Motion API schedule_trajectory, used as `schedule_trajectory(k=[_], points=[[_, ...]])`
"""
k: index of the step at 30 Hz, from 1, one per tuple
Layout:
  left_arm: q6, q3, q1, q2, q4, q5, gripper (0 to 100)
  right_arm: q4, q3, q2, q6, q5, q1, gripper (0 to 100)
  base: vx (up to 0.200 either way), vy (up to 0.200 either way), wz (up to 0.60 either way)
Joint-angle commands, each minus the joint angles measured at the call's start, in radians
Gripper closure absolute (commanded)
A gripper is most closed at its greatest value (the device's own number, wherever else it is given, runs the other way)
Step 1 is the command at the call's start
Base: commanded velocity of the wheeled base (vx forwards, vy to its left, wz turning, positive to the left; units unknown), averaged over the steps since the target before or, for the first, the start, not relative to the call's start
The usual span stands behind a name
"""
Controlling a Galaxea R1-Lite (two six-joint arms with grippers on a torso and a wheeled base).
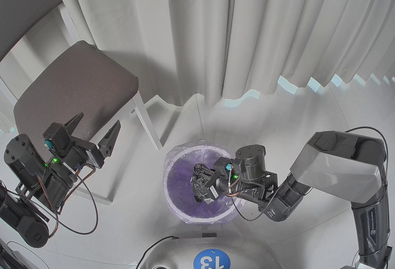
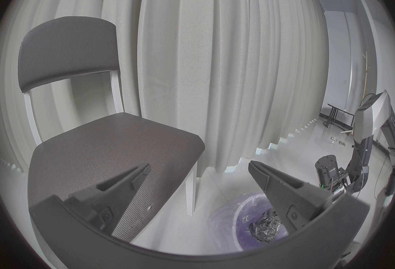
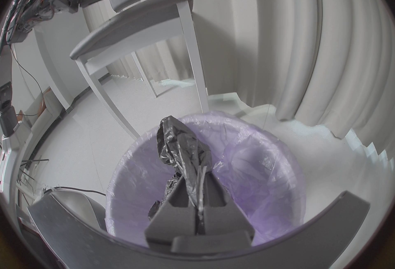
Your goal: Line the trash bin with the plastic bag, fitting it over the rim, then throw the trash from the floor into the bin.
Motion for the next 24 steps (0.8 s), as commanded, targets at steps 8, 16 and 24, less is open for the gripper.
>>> schedule_trajectory(k=[8,16,24], points=[[0.001,0.000,-0.001,-0.004,-0.018,0.000,0,0.005,0.018,-0.014,-0.001,-0.001,0.014,100,0.000,0.000,0.00],[0.000,0.000,-0.001,-0.004,-0.018,0.000,0,0.011,0.038,-0.022,-0.001,-0.001,0.014,0,0.000,0.000,0.00],[0.000,0.005,-0.001,0.000,-0.018,0.000,0,0.005,0.053,-0.051,0.001,-0.001,0.005,0,0.000,0.000,0.00]])
